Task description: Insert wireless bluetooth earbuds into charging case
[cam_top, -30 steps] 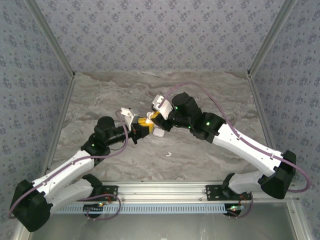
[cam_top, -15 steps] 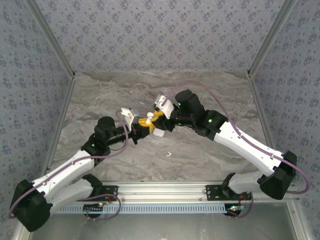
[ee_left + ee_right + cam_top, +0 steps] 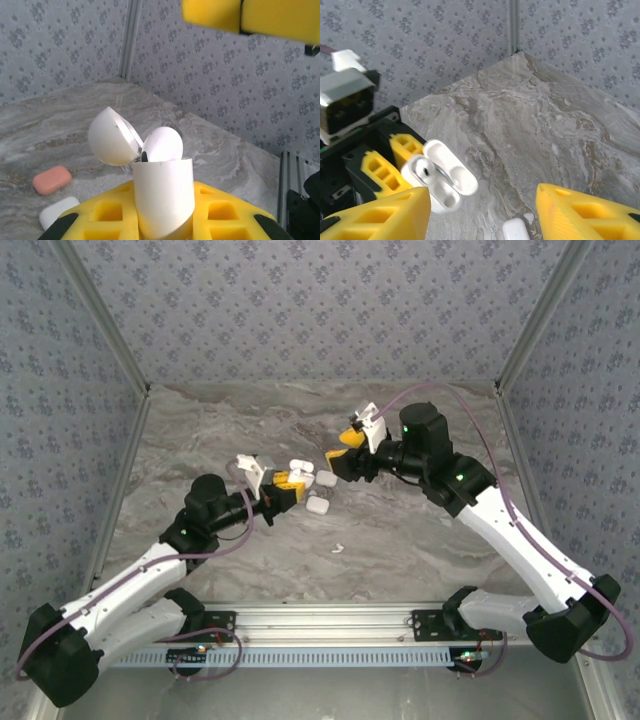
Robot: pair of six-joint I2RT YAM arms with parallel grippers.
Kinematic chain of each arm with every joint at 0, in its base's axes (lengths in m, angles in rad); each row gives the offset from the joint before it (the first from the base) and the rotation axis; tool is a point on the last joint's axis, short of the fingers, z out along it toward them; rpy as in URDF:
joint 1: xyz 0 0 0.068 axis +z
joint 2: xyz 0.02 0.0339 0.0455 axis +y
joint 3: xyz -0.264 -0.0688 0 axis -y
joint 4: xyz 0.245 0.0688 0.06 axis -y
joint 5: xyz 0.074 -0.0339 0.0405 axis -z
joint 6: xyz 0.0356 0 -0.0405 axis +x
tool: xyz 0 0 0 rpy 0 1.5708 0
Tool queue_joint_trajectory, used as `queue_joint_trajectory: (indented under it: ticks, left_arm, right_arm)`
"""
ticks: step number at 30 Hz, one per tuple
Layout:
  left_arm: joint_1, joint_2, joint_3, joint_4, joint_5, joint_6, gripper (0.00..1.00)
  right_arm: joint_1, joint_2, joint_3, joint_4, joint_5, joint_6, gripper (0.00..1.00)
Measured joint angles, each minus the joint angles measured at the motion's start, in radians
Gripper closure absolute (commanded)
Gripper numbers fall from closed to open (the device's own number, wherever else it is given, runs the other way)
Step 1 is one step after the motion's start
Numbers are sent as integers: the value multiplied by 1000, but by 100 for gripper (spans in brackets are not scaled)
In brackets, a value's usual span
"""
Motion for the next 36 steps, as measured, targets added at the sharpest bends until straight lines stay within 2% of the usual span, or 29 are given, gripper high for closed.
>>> queue_joint_trajectory:
  ticks: [7,11,21,27,36]
  left_arm:
    - [0,-84,-44,40,-61,15,100]
    - [0,-116,-47,39,-91,27,100]
    - [0,-130,-57,35,-119,37,100]
    - [0,-130,-58,35,-119,37,100]
    - [0,-142,-58,12,-119,37,100]
  right_arm:
    - [-32,49,-37,-82,59,79,37]
    - [-27,101,-119,-118,96,152,37]
    - [95,290,-315,-161,149,389,37]
    - [193,394,-301,-176,225,439,33]
    - [247,533,-190,-213,371,435,32]
